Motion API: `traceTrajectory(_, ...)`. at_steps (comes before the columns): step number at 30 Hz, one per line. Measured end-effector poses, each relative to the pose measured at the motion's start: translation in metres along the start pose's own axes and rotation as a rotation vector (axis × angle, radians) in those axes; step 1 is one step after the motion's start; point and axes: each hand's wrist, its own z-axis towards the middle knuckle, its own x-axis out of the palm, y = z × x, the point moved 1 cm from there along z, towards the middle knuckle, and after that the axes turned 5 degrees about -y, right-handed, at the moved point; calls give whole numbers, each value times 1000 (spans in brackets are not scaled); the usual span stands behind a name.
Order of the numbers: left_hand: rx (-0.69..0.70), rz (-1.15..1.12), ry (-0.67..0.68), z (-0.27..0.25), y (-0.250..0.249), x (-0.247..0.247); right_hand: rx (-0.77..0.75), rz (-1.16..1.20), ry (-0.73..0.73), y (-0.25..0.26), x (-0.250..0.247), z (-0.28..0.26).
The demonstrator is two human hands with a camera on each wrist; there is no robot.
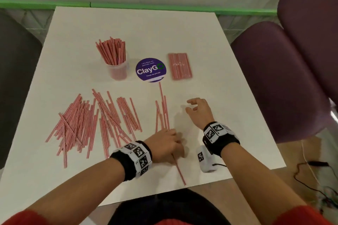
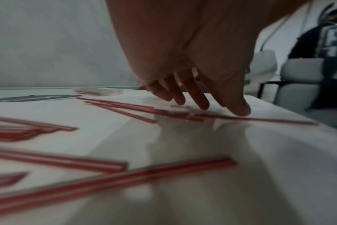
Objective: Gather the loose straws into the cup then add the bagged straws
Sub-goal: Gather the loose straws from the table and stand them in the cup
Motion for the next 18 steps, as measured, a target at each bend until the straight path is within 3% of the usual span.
traceTrajectory(6, 158, 251, 75, 9, -6, 3, 11, 23, 7, -6, -1, -6)
traceTrajectory(8, 142, 347, 121, 6, -4, 5, 2, 37, 18, -3, 3, -6)
traceTrajectory(12, 148, 305, -100, 6, 3, 9, -2, 44, 43, 4, 7, -5)
traceTrajectory(14, -4, 24, -217, 3, 7, -8, 12, 46, 37, 7, 7, -2)
traceTrajectory(16, -334, -221, -306, -4, 18, -24, 44, 43, 41, 9, 8, 0)
traceTrajectory(18, -567, -331, -393, -14, 31, -30, 77, 43, 68, 12, 13, -1)
